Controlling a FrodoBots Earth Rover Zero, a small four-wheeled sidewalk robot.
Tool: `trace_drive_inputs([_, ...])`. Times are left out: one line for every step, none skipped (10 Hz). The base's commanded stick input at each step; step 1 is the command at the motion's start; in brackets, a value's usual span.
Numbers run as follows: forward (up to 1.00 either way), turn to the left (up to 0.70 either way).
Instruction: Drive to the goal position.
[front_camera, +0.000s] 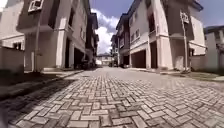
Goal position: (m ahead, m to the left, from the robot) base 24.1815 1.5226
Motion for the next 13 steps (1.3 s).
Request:
trace_drive_inputs([0.85,0.0])
trace_drive_inputs([0.85,0.0])
trace_drive_inputs([0.85,0.0])
trace_drive_inputs([0.85,0.0])
trace_drive_inputs([0.85,0.0])
trace_drive_inputs([0.85,0.0])
trace_drive_inputs([0.85,0.02])
trace_drive_inputs([0.85,0.04])
trace_drive_inputs([0.85,0.01])
trace_drive_inputs([0.85,0.0])
trace_drive_inputs([0.85,0.0])
trace_drive_inputs([0.85,0.0])
trace_drive_inputs([0.85,0.0])
